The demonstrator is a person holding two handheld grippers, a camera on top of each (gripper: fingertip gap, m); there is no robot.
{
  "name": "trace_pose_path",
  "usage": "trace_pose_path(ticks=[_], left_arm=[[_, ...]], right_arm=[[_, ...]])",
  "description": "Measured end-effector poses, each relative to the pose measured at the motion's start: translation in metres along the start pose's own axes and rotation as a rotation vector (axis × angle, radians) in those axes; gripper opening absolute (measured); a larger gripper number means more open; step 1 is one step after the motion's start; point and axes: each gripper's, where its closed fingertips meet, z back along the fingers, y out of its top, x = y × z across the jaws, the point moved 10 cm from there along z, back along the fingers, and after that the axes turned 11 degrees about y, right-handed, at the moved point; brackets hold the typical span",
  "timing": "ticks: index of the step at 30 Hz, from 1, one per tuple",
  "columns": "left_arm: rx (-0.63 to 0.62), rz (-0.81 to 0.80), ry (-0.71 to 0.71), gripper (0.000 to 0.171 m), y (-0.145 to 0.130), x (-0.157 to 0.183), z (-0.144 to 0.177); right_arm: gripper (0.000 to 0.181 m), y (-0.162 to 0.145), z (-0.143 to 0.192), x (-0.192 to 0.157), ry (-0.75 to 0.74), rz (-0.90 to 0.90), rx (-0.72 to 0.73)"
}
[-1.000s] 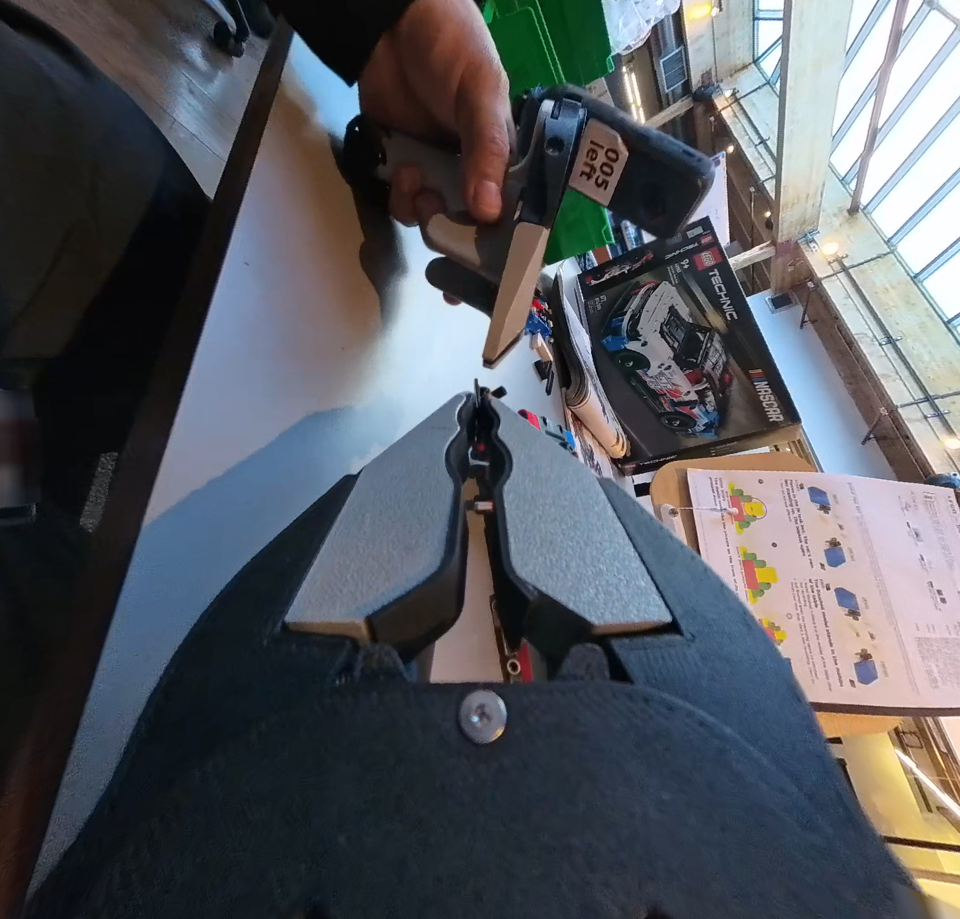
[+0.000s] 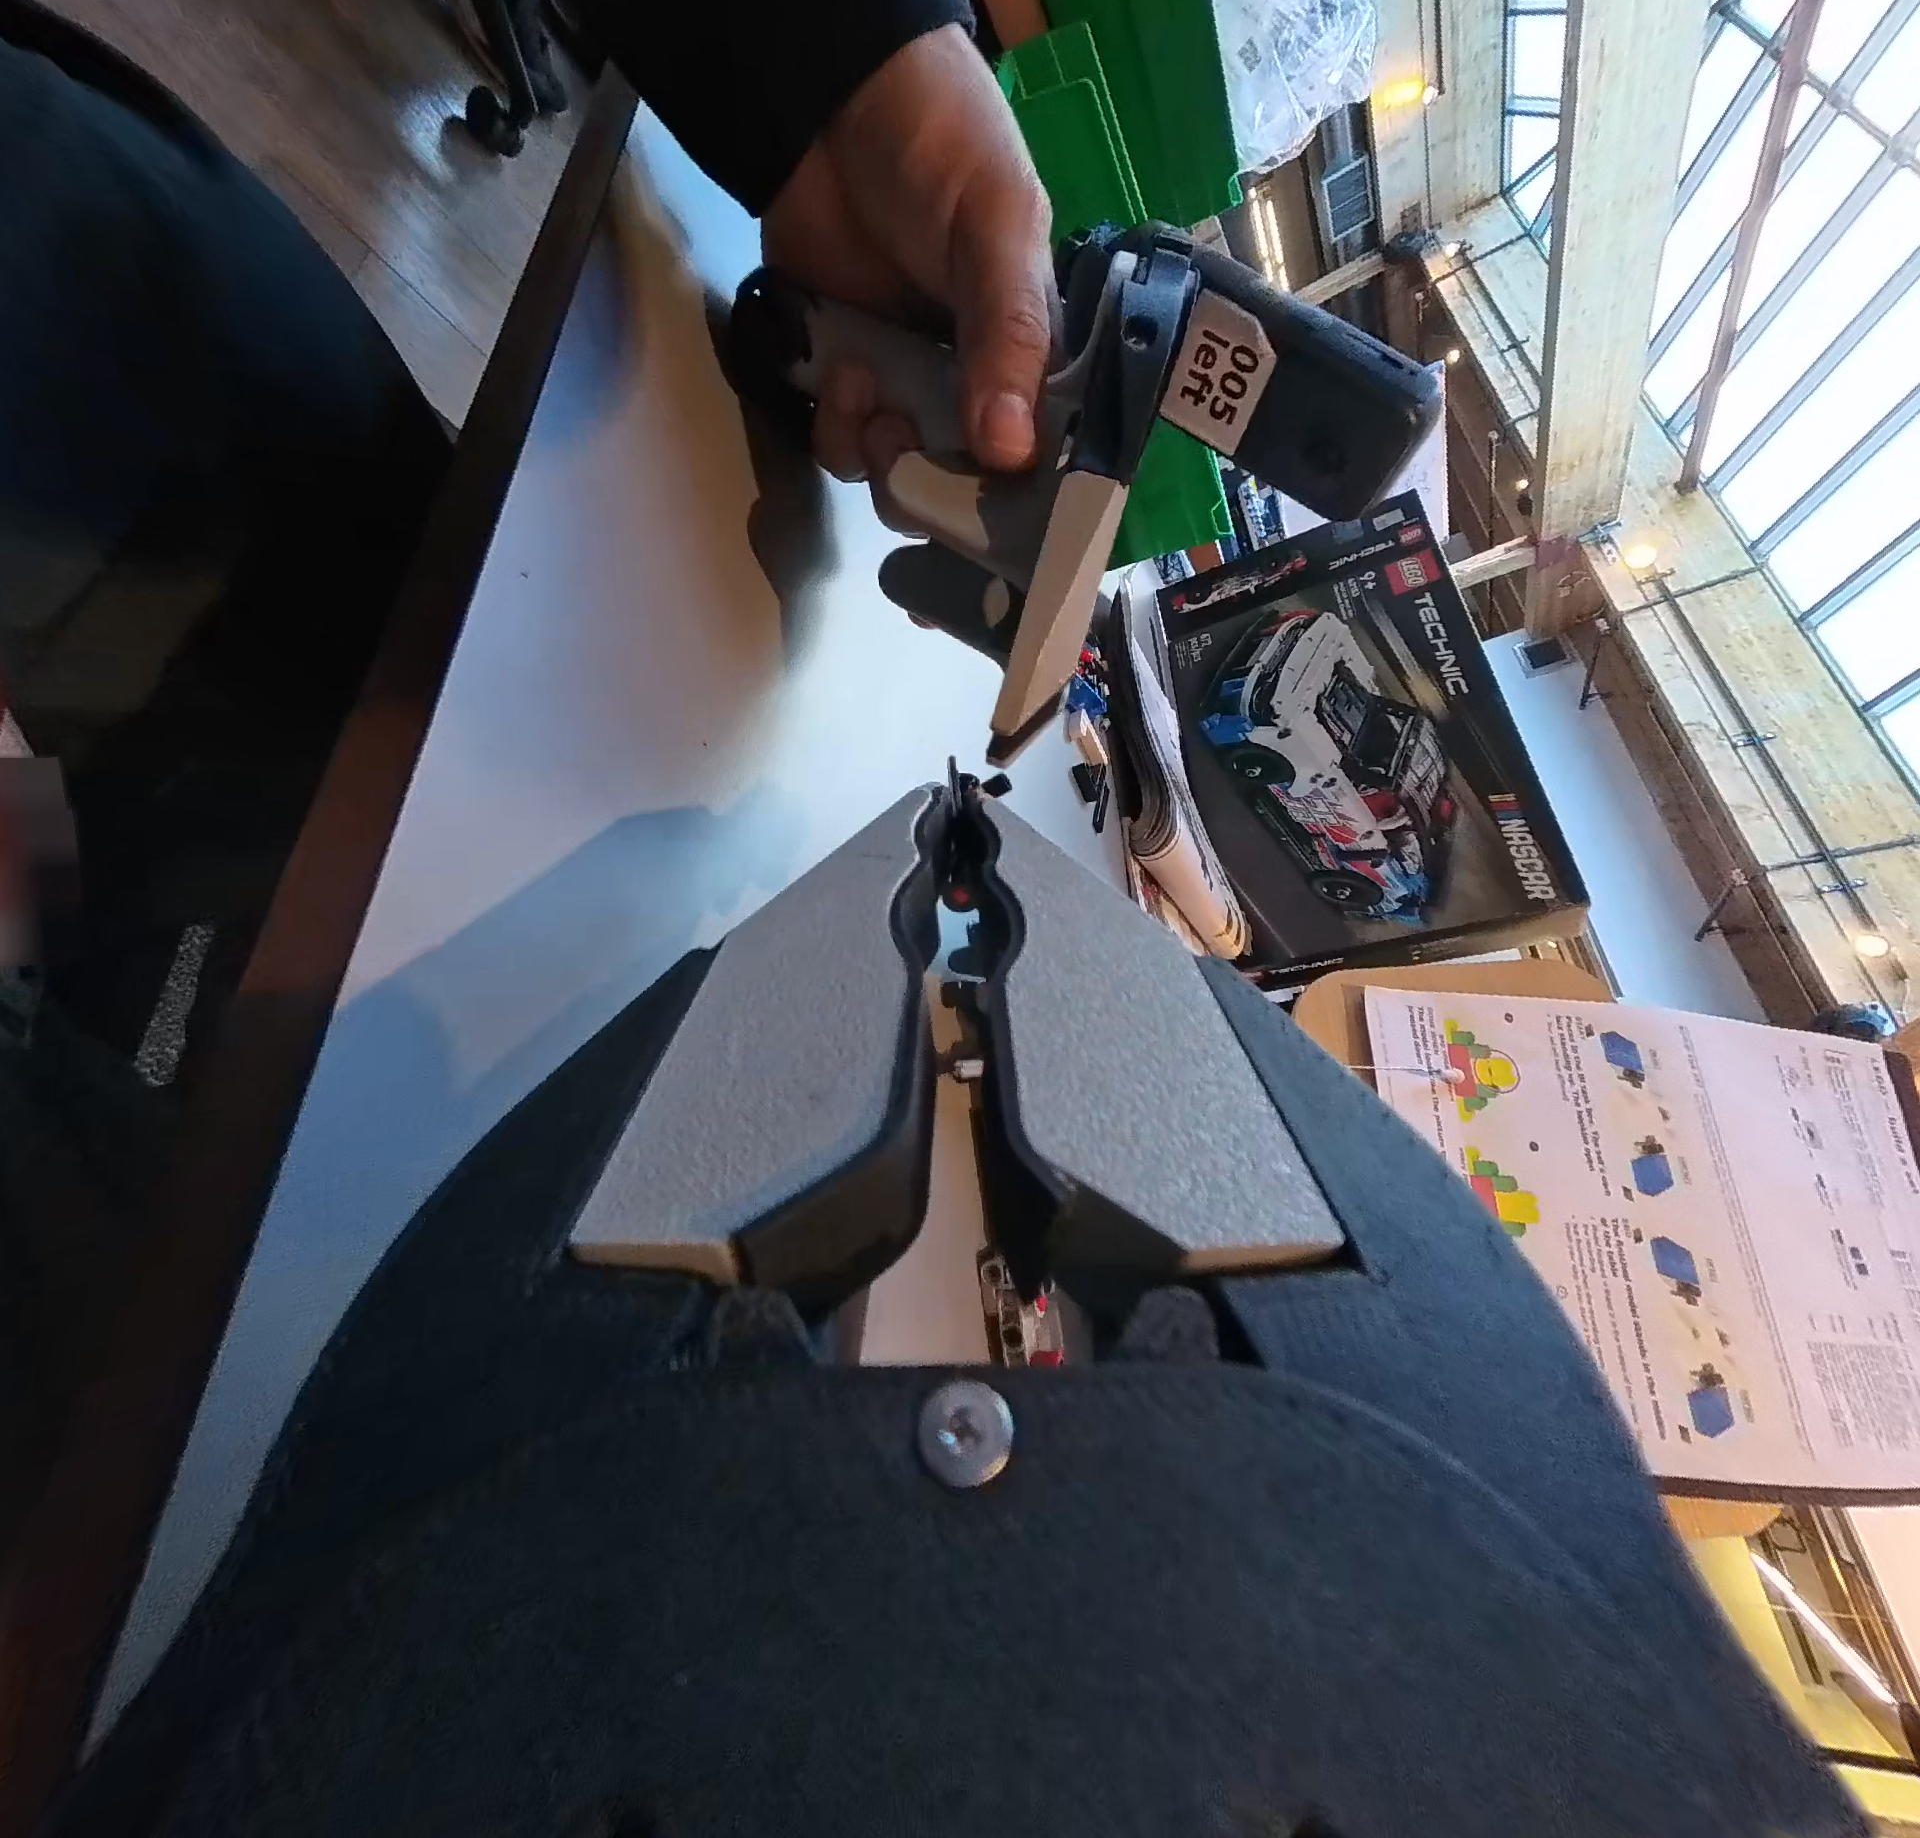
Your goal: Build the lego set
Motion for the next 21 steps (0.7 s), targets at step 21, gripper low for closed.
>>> trace_pose_path(ticks=[21], left_arm=[[-0.021, -0.019, -0.127, 0.009, -0.001, 0.014, -0.015]], right_arm=[[0.0, 0.009, 0.01, -0.003, -0.02, 0.068, 0.128]])
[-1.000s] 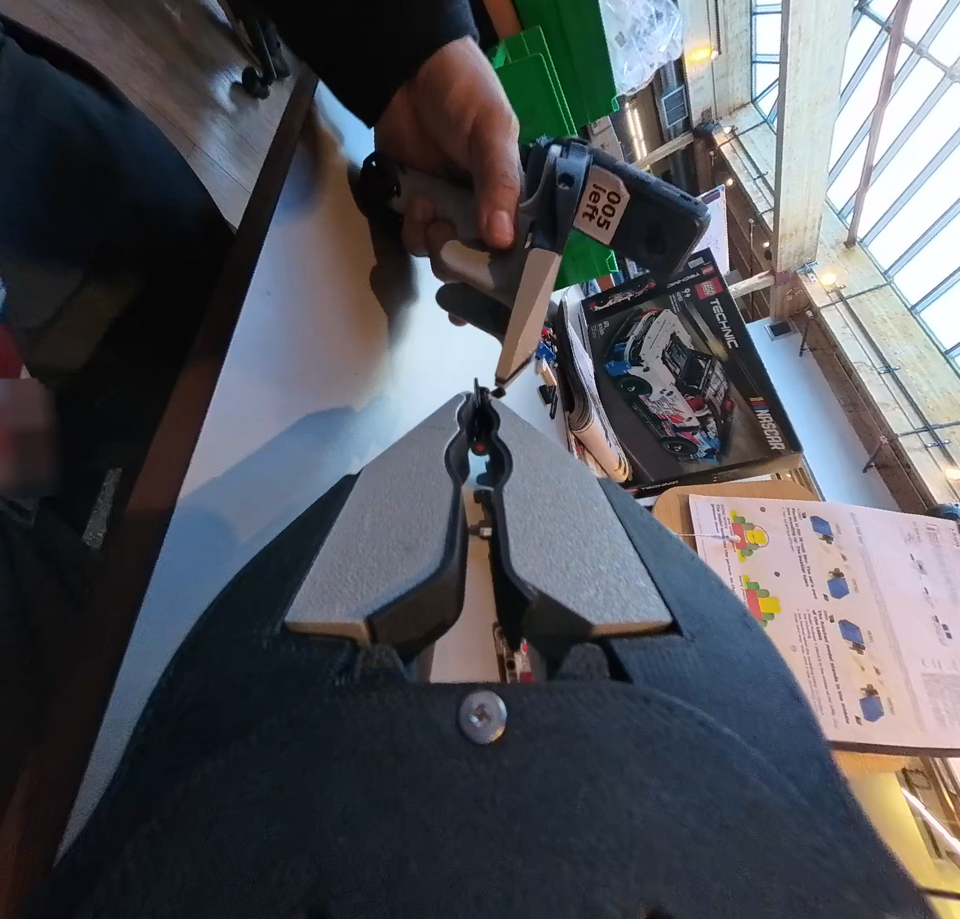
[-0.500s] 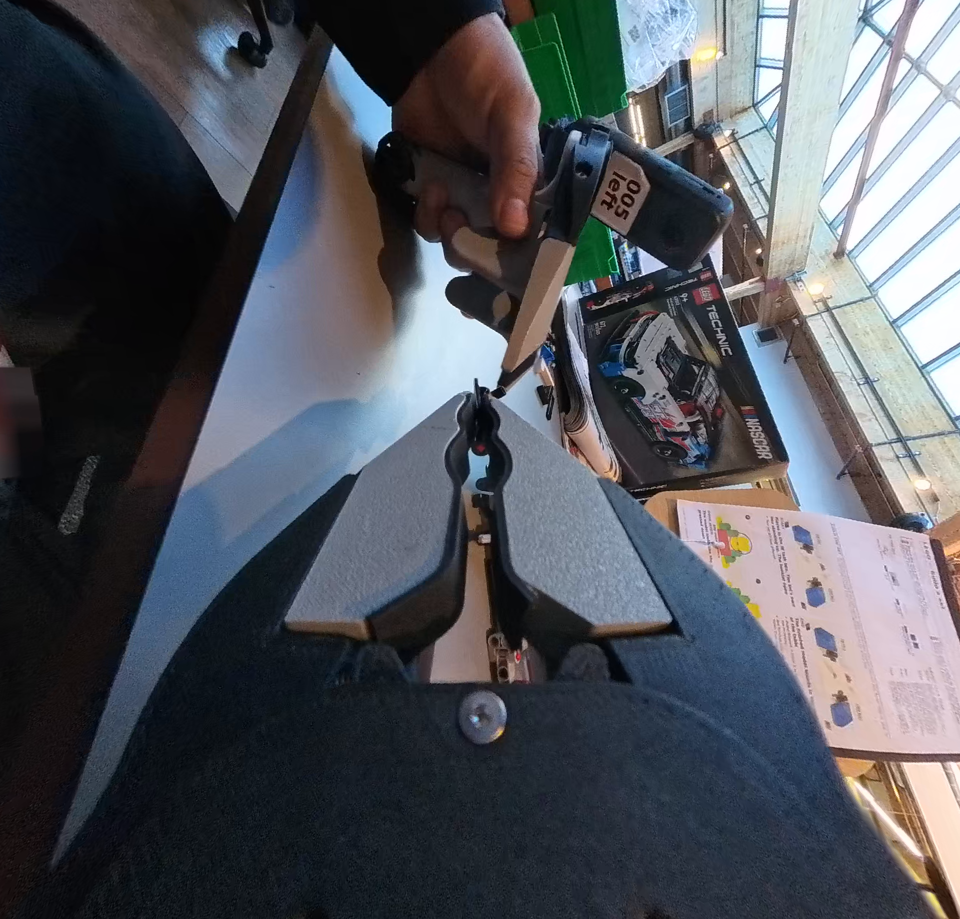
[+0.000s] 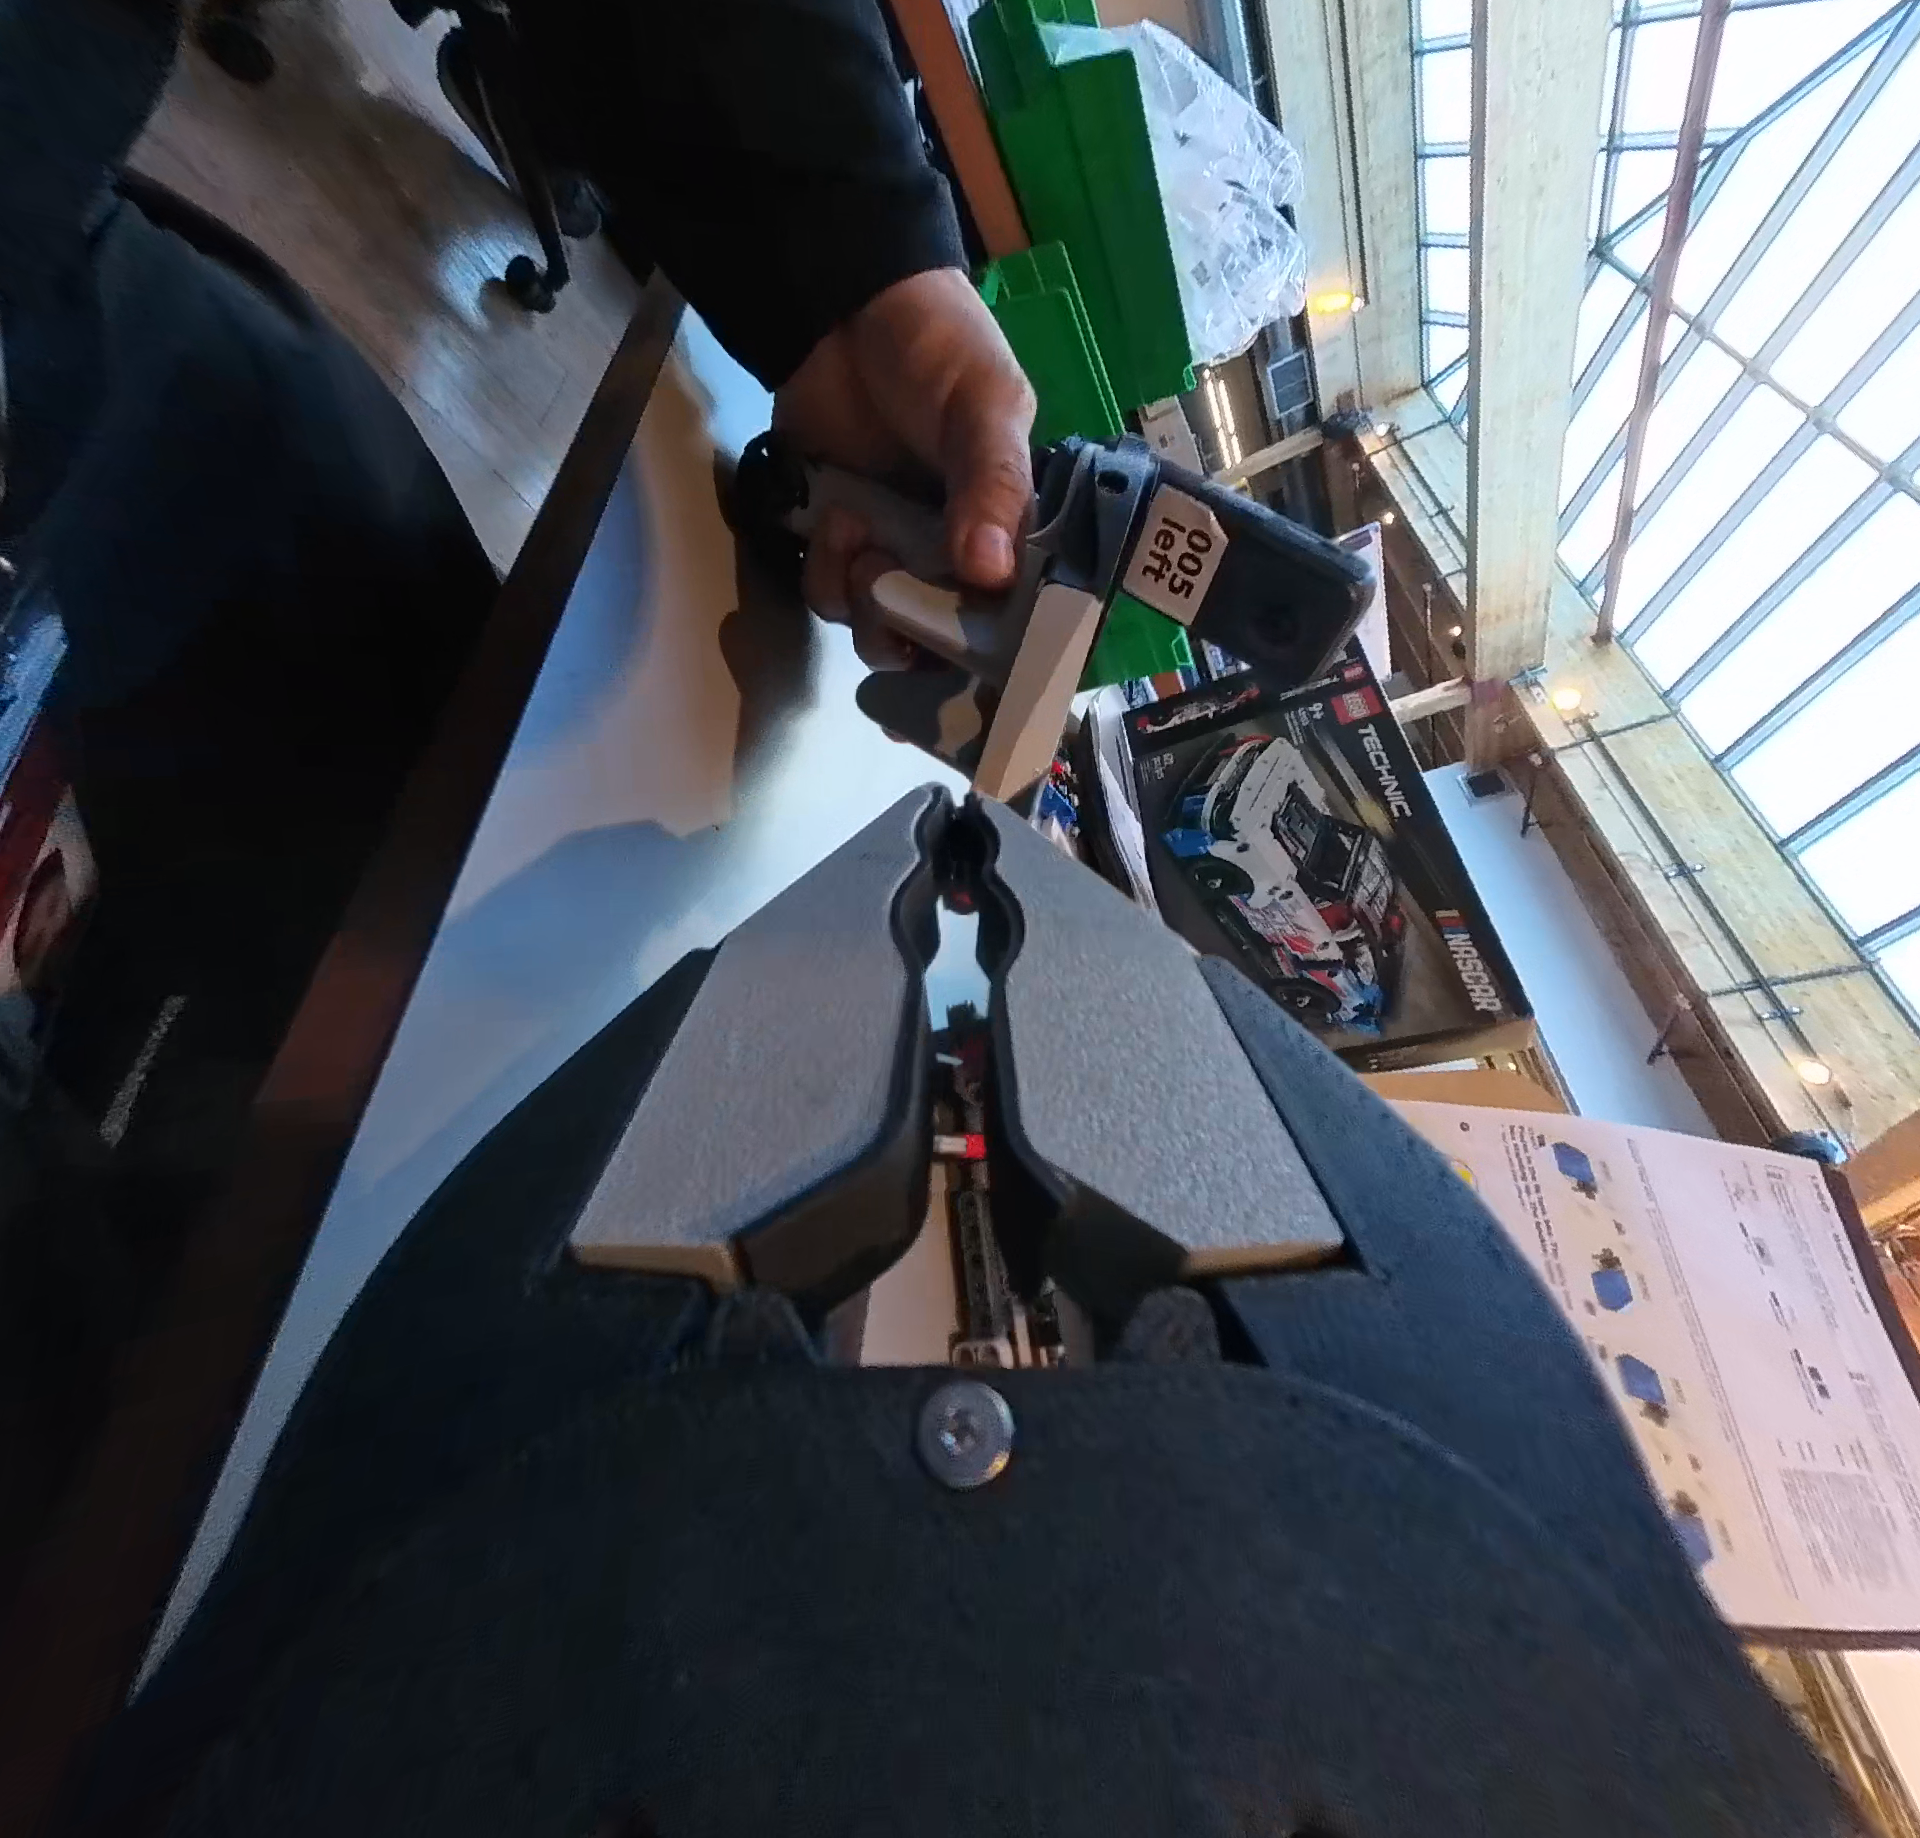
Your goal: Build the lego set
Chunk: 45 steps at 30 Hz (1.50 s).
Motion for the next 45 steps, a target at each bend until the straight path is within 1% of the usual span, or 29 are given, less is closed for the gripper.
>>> trace_pose_path(ticks=[2, 5, 9, 12, 14, 17, 20, 23, 24, 25, 27, 29, 31, 32, 34, 35, 37, 39, 40, 42, 45], left_arm=[[0.018, -0.012, -0.007, 0.008, 0.0, 0.002, 0.0], [-0.006, 0.02, 0.019, 0.004, -0.002, 0.001, -0.001], [-0.077, 0.193, 0.072, 0.004, -0.009, -0.007, -0.003], [-0.112, 0.26, 0.101, 0.004, -0.014, -0.012, -0.005], [-0.136, 0.262, 0.137, 0.004, -0.015, -0.013, -0.006], [-0.152, 0.274, 0.189, 0.004, -0.018, -0.014, -0.006], [-0.186, 0.293, 0.248, 0.004, -0.024, -0.013, -0.005], [-0.183, 0.275, 0.305, 0.003, -0.027, -0.01, -0.006], [-0.151, 0.246, 0.327, 0.003, -0.026, -0.008, -0.006], [-0.116, 0.209, 0.35, 0.002, -0.024, -0.005, -0.004], [-0.07, 0.12, 0.38, 0.002, -0.023, 0.004, -0.001], [-0.019, 0.02, 0.42, 0.002, -0.021, 0.014, 0.002], [0.025, -0.1, 0.442, 0.003, -0.02, 0.024, 0.003], [0.048, -0.158, 0.457, 0.003, -0.02, 0.029, 0.003], [0.071, -0.29, 0.487, 0.003, -0.021, 0.039, 0.002], [0.079, -0.364, 0.511, 0.003, -0.022, 0.044, 0.001], [0.104, -0.491, 0.546, 0.003, -0.024, 0.053, -0.001], [0.121, -0.565, 0.571, 0.003, -0.025, 0.059, -0.004], [0.129, -0.585, 0.578, 0.003, -0.026, 0.061, -0.005], [0.133, -0.612, 0.589, 0.003, -0.025, 0.065, -0.007], [0.134, -0.632, 0.593, 0.003, -0.024, 0.066, -0.01]], right_arm=[[0.0, 0.0, 0.002, 0.001, -0.005, 0.003, 0.013], [0.0, -0.002, 0.002, 0.0, -0.006, 0.024, -0.015], [0.0, -0.006, -0.004, -0.011, 0.024, 0.197, -0.138], [0.0, -0.006, -0.01, -0.02, 0.053, 0.285, -0.187], [0.0, -0.007, -0.014, -0.026, 0.069, 0.35, -0.22], [0.0, -0.009, -0.019, -0.032, 0.064, 0.495, -0.266], [0.0, -0.011, -0.025, -0.037, 0.097, 0.602, -0.263], [0.0, -0.01, -0.028, -0.036, 0.166, 0.597, -0.255], [0.0, -0.01, -0.029, -0.036, 0.173, 0.577, -0.264], [0.0, -0.01, -0.028, -0.036, 0.186, 0.539, -0.272], [0.004, -0.009, -0.022, -0.037, 0.212, 0.388, -0.276], [0.006, -0.006, -0.012, -0.034, 0.222, 0.17, -0.245], [0.006, -0.007, -0.002, -0.026, 0.201, -0.092, -0.196], [0.006, -0.008, 0.002, -0.019, 0.184, -0.253, -0.161], [0.006, -0.009, 0.012, -0.003, 0.172, -0.566, -0.017], [0.009, -0.012, 0.016, 0.005, 0.157, -0.69, 0.053], [0.013, -0.019, 0.019, 0.019, 0.141, -0.873, 0.132], [0.031, -0.025, 0.018, 0.026, 0.153, -0.988, 0.177], [0.036, -0.026, 0.017, 0.027, 0.176, -1.025, 0.182], [0.04, -0.025, 0.012, 0.024, 0.217, -1.039, 0.181], [0.039, -0.02, 0.004, 0.018, 0.247, -0.973, 0.112]])
